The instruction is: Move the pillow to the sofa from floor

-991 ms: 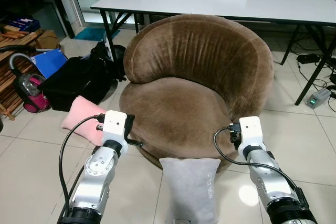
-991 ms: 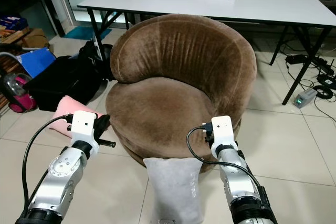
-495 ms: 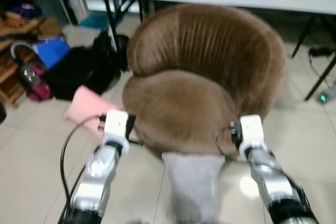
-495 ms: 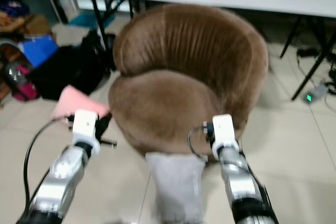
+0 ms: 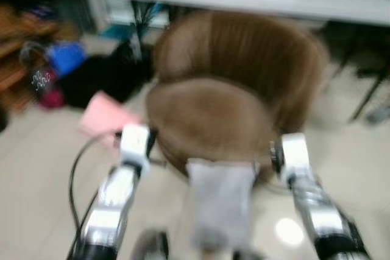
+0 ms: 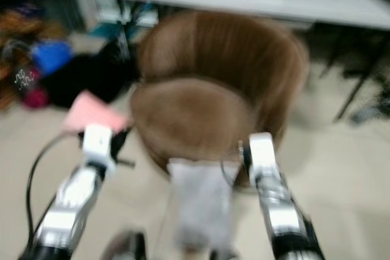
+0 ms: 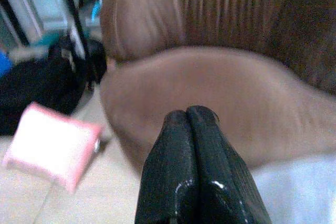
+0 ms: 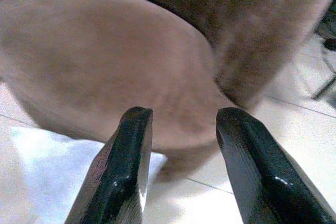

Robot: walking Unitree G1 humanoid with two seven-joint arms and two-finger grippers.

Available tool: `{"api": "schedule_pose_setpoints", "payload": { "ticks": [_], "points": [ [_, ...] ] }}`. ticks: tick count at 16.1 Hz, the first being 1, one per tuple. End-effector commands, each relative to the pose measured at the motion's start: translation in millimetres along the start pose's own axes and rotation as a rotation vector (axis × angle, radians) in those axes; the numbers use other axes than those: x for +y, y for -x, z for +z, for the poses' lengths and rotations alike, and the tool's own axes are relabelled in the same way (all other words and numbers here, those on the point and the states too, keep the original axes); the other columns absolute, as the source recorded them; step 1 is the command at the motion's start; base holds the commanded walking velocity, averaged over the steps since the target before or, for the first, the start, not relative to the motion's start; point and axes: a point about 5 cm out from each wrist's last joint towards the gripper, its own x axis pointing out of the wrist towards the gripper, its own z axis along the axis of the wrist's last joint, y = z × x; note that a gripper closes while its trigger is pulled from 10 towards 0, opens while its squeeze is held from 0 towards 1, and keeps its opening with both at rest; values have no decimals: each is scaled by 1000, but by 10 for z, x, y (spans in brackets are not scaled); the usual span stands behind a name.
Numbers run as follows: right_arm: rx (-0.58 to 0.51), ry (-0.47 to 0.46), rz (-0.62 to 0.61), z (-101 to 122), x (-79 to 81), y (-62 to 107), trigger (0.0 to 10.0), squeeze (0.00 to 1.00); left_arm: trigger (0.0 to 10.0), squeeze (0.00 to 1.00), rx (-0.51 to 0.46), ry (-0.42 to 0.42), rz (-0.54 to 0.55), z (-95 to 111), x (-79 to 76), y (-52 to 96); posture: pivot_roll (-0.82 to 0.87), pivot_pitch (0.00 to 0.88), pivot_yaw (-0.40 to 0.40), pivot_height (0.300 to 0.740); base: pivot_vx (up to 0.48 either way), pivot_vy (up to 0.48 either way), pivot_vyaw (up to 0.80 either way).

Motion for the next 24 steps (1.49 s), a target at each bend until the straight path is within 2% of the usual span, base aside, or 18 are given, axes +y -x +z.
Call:
{"api": "schedule_pose_setpoints", "payload": {
  "ticks": [1,21,24],
  "points": [
    [-3,-11,16,3,39,3,10000,0,10000,0,-16,-24,6,66,50,-22,24,0,19,651,0,0,0],
    [12,7,28,-6,39,4,10000,0,10000,0,-27,-9,31,69,48,-7,29,0,2,651,0,0,0],
    [14,1,24,-13,34,7,10000,0,10000,0,-26,-13,29,65,44,-7,28,0,1,621,0,0,0]
  ]
}}
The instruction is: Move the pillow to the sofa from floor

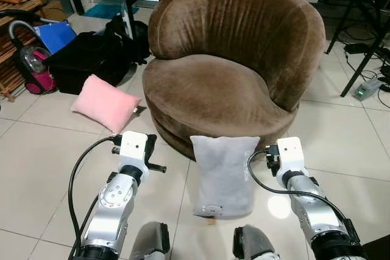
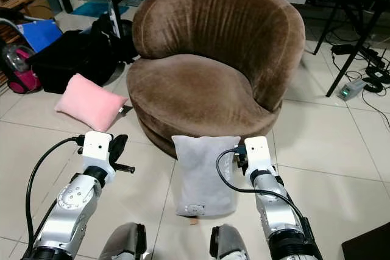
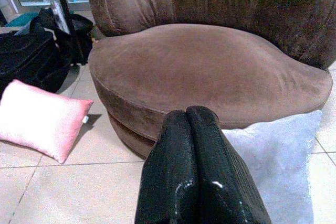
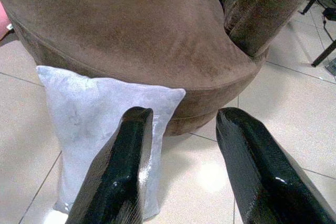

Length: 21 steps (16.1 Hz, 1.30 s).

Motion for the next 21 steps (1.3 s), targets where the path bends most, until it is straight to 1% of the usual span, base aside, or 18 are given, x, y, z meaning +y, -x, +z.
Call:
{"api": "schedule_pose_setpoints", "payload": {
  "ticks": [1,11,14,17,21],
  "points": [
    [-1,-4,-14,19,-39,-4,10000,0,10000,0,-1,-13,5,17,9,-5,26,0,2,621,0,0,0],
    [1,0,-14,8,-50,10,10000,0,10000,0,-2,-6,-8,7,-17,7,25,0,2,621,0,0,0],
    [3,-11,-20,6,-52,7,10000,0,10000,0,0,-2,-10,4,-16,9,25,0,2,621,0,0,0],
    [8,-16,-24,2,-56,6,10000,0,10000,0,-1,-2,-11,4,-16,10,25,0,2,621,261,0,-300],
    [6,-9,-24,5,-58,6,10000,0,10000,0,-3,-2,-12,8,-17,11,25,0,2,621,261,0,0]
  ]
}}
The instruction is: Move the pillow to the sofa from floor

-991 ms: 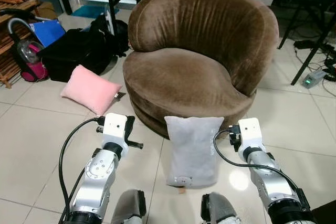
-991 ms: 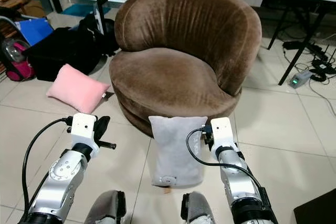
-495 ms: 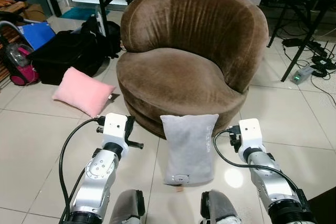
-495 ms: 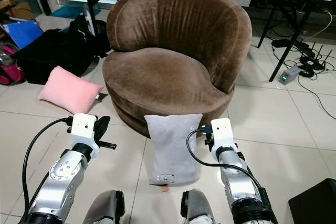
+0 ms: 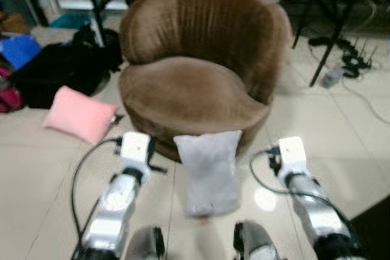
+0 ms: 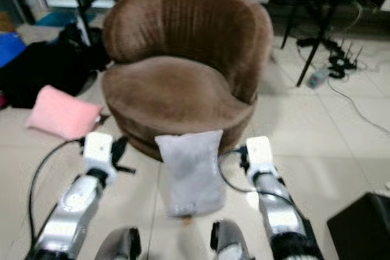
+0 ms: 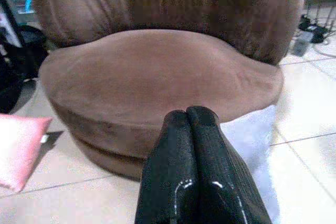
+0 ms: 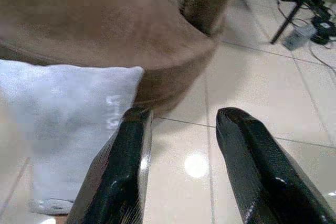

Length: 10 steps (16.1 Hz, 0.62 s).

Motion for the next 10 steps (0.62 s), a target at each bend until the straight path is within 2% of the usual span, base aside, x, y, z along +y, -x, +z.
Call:
{"api": "schedule_pose_setpoints", "payload": {
  "ticks": [1,6,9,10],
  "points": [
    [-10,-9,3,54,19,-18,10000,0,10000,0,-5,-9,17,21,58,16,25,0,2,621,259,0,0],
    [-3,-12,4,49,20,-21,10000,0,10000,0,-5,-9,15,25,57,11,25,0,2,621,259,0,0],
    [-3,-14,4,50,24,-24,10000,0,10000,0,-7,-8,12,26,59,10,26,0,2,621,280,0,-617],
    [-6,-12,5,54,27,-26,10000,0,10000,0,-8,-8,10,28,59,10,27,0,2,621,307,0,0]
  ]
}}
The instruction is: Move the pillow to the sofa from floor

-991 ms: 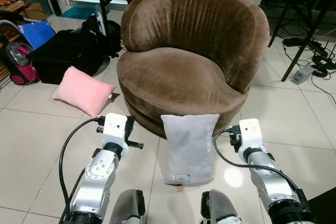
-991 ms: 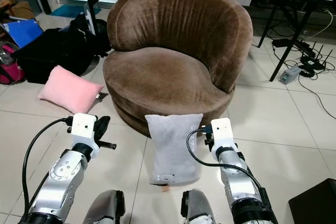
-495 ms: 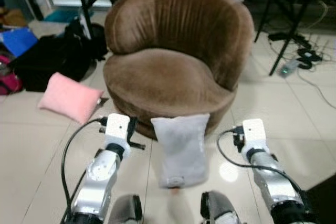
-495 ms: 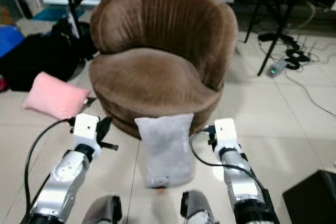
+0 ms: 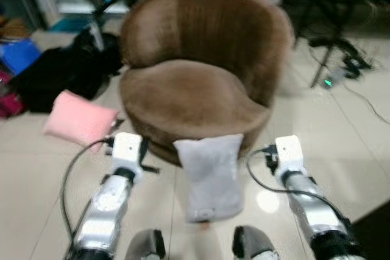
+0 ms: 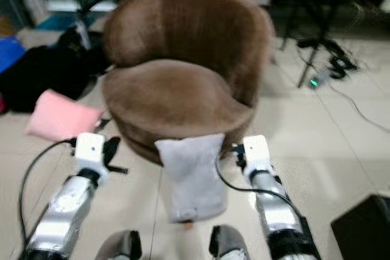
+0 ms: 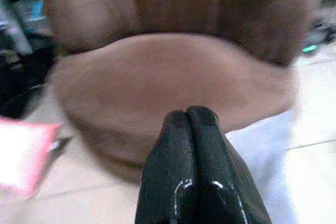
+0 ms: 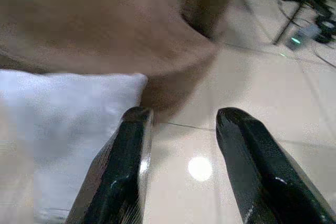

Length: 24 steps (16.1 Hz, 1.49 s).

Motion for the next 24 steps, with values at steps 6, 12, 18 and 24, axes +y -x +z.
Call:
{"api": "schedule_pose_setpoints", "payload": {
  "ticks": [6,12,18,24],
  "points": [
    [-13,-13,2,52,29,-21,10000,0,10000,0,2,-13,-6,4,23,16,27,0,4,621,311,0,0],
    [-7,-19,3,42,36,-24,10000,0,10000,0,2,-16,-7,6,34,17,30,0,6,621,310,0,-347],
    [-16,-18,-1,61,40,-31,10000,0,10000,0,-1,-19,-8,23,48,-6,27,0,12,621,310,0,0],
    [-19,-17,0,79,44,-47,10000,0,10000,0,-1,-28,-2,36,56,-25,29,0,10,621,289,0,0]
  ]
}}
